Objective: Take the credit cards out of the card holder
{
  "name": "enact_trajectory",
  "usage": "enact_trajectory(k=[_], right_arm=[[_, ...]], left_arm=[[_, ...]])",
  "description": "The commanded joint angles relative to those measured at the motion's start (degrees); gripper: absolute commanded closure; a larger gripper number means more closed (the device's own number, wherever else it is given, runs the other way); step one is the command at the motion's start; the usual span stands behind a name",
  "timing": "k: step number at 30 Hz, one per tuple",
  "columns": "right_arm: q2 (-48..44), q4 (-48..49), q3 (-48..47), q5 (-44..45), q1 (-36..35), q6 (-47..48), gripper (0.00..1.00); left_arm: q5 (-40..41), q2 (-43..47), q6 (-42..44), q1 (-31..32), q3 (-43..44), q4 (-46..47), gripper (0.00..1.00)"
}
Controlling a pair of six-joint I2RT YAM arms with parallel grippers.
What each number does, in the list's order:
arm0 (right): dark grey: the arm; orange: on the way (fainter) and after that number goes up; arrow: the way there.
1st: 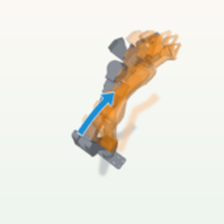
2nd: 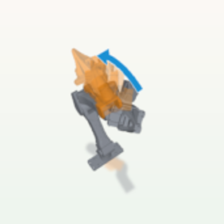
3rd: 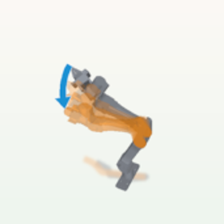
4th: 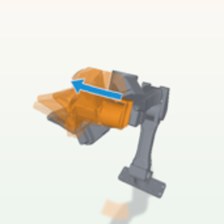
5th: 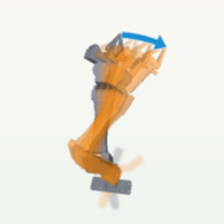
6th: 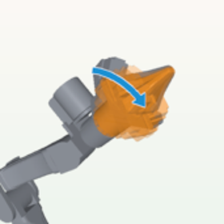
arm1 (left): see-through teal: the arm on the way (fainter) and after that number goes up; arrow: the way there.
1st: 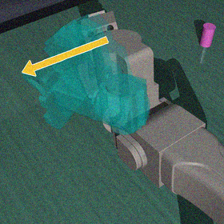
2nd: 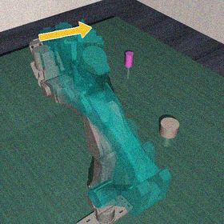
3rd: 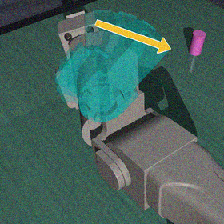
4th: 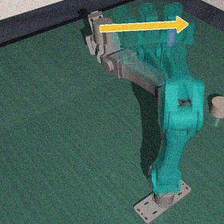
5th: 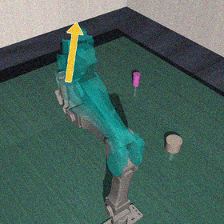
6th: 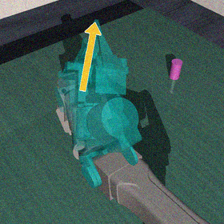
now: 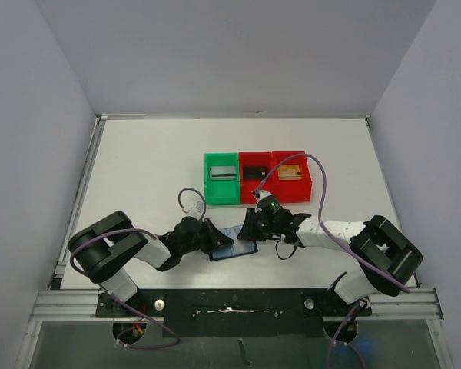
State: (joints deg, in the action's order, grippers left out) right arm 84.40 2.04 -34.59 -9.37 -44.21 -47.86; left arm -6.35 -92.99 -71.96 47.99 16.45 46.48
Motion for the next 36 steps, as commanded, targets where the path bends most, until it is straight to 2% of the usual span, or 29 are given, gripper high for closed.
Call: enact_trajectory(k=[1,15,36], right_arm=[[-0.87,-2.80,1.41,2.20,0.19,1.19,0.78],[-1.91,-5.25,1.15,3.87,0.97,2.30,0.78],[-2.34,-6.44,-0.01,3.65,1.03,3.24,0.79]], left_arm=[[-1.52,-2.27,0.39,0.33,-0.09,3.82,1.00],[0.86,3.97,-0.19,-0.08,-4.35,1.55,1.00],[1.15,8.48,0.06,-0.53,-5.47,-0.99,1.00]])
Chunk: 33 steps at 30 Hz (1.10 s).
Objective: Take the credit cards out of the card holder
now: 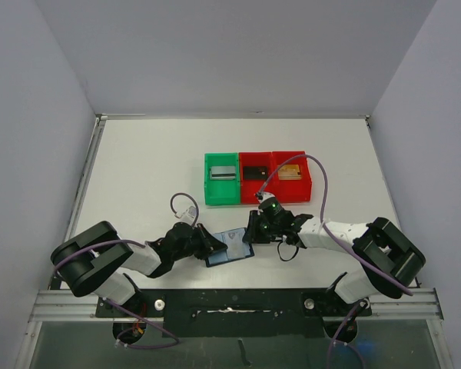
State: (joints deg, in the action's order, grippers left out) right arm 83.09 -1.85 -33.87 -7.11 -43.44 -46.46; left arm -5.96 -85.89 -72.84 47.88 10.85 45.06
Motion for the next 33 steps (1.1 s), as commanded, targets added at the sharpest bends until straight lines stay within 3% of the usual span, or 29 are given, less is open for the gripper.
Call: enact_trajectory(k=[1,9,15,21,28,33], right_arm=[[-1.33,-2.84,-1.21,1.28,0.28,2.28,0.79],[-4.91,2.12,-3.26,-3.50,-0.54,3.88,0.78],[0.02,3.40,-4.40,-5.57,-1.93,3.57,0.78],[4.45,1.63,-3.37,-2.83,-2.41,1.42,0.80],[3.50,0.89,-1.19,-0.99,-2.35,0.22,0.81],[3.37,0.53,-0.94,-0.58,-2.35,0.14,0.81]], left_arm=[[0.67,1.34,0.90,-0.42,0.11,0.65,1.00],[0.26,0.90,0.92,-0.46,0.56,1.65,1.00],[0.14,0.68,0.88,-0.42,0.66,1.70,1.00],[-0.10,0.66,0.83,-0.42,0.66,2.33,0.98],[-0.33,0.74,0.17,-0.42,0.18,4.84,0.92],[-0.57,0.34,-0.82,-0.43,-0.75,8.14,1.00]])
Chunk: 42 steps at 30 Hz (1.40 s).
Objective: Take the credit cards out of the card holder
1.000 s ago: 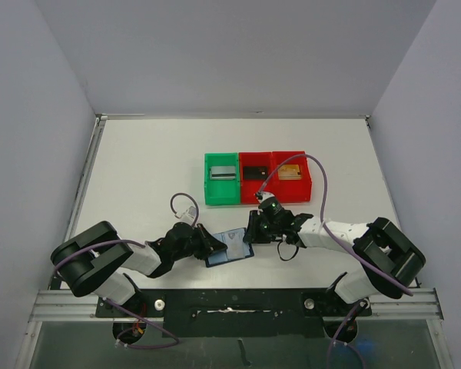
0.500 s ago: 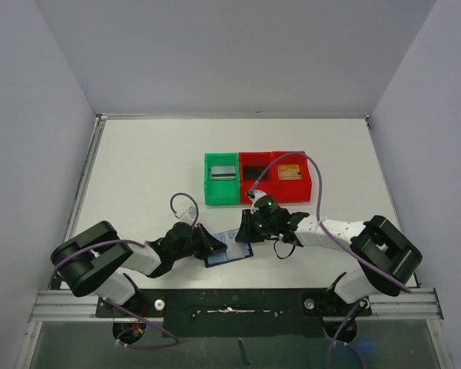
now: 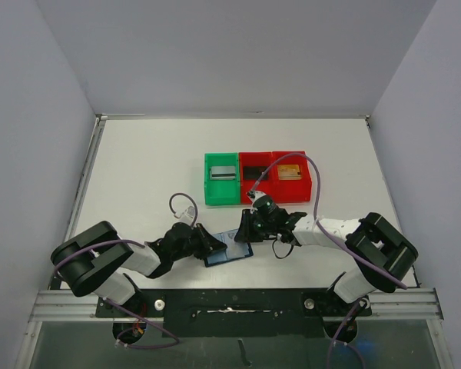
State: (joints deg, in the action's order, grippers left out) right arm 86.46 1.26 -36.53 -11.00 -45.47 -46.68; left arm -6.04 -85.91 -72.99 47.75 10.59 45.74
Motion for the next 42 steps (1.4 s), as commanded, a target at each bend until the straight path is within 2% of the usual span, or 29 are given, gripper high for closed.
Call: enact_trajectory(k=[1,8,32,38,42], right_arm=[[-0.03,-2.68,1.73,3.40,-0.30,0.29,0.81],[-0.34,-3.32,1.82,4.06,0.08,0.31,0.81],[-1.79,-4.25,-0.03,3.48,0.56,1.94,0.81],[-5.55,-3.77,-3.48,2.24,-0.81,2.96,0.77],[-2.97,-3.70,-5.97,1.55,-2.53,3.17,0.75]], left_arm=[[-0.52,0.34,-0.99,-0.30,-0.81,8.22,1.00],[0.00,1.27,-1.81,-0.37,-2.57,9.38,1.00],[1.65,10.23,0.03,-1.69,-4.84,-0.97,1.00],[1.26,9.34,0.56,-1.74,-3.45,-0.70,1.00],[1.14,9.09,0.51,-1.75,-3.08,-0.64,1.00]])
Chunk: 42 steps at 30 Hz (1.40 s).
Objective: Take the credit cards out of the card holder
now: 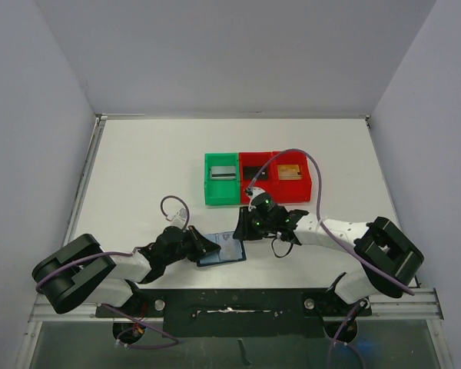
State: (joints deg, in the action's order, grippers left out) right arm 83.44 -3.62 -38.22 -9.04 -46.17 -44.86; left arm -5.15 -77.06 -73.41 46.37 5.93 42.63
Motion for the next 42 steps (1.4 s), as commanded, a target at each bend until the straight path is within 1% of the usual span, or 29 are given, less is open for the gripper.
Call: enact_trajectory(k=[1,3,7,13,15,20,26,27,28,29,30,31,35,38,42], right_arm=[[1.11,1.26,-4.70,-0.26,-2.35,1.40,0.75],[3.66,-0.88,-5.96,1.96,-3.14,1.22,0.75],[9.18,-10.51,-9.97,11.20,-6.23,0.98,0.76],[14.98,-20.03,-13.82,22.33,-10.51,-0.53,0.77],[16.72,-22.25,-14.89,24.21,-11.23,-0.96,0.78],[17.85,-21.75,-15.37,23.96,-12.30,-0.67,0.78],[17.37,-19.06,-14.84,21.71,-12.31,0.51,0.79],[17.06,-18.07,-14.34,20.65,-12.27,0.60,0.79],[16.76,-17.05,-13.81,19.72,-12.19,0.57,0.79],[16.49,-16.15,-13.41,18.96,-12.07,0.49,0.79],[16.35,-15.35,-13.04,18.23,-12.02,0.43,0.79],[16.31,-14.60,-12.76,17.55,-11.89,0.35,0.79],[16.11,-11.90,-11.52,15.44,-11.37,-0.33,0.79],[15.84,-10.80,-10.82,14.64,-11.01,-0.80,0.79],[15.64,-9.53,-10.10,13.54,-10.53,-1.06,0.79]], left_arm=[[0.25,0.24,0.97,-0.33,1.62,2.47,1.00],[0.14,0.47,0.91,-0.35,1.62,2.41,1.00],[0.30,1.72,1.06,-0.40,1.70,1.17,1.00],[1.61,5.70,2.36,-0.65,2.49,-4.22,1.00],[2.35,7.51,2.63,-0.79,2.51,-6.44,1.00],[4.01,12.09,2.94,-1.48,1.60,-10.89,1.00],[3.74,14.81,3.35,-2.74,0.33,-12.80,1.00],[3.15,14.38,3.47,-3.04,0.51,-12.90,0.97],[2.37,13.56,3.83,-3.30,0.86,-12.76,0.89],[1.64,12.53,4.18,-3.45,1.29,-12.66,0.83],[0.89,11.06,4.54,-3.49,1.81,-12.42,0.78],[0.22,9.84,4.77,-3.53,2.21,-11.54,0.76],[-1.06,5.80,4.85,-3.48,3.48,-9.68,0.73],[-1.41,3.51,5.02,-3.48,4.78,-10.76,0.73],[-2.34,1.31,4.60,-3.39,5.03,-8.12,0.75]])
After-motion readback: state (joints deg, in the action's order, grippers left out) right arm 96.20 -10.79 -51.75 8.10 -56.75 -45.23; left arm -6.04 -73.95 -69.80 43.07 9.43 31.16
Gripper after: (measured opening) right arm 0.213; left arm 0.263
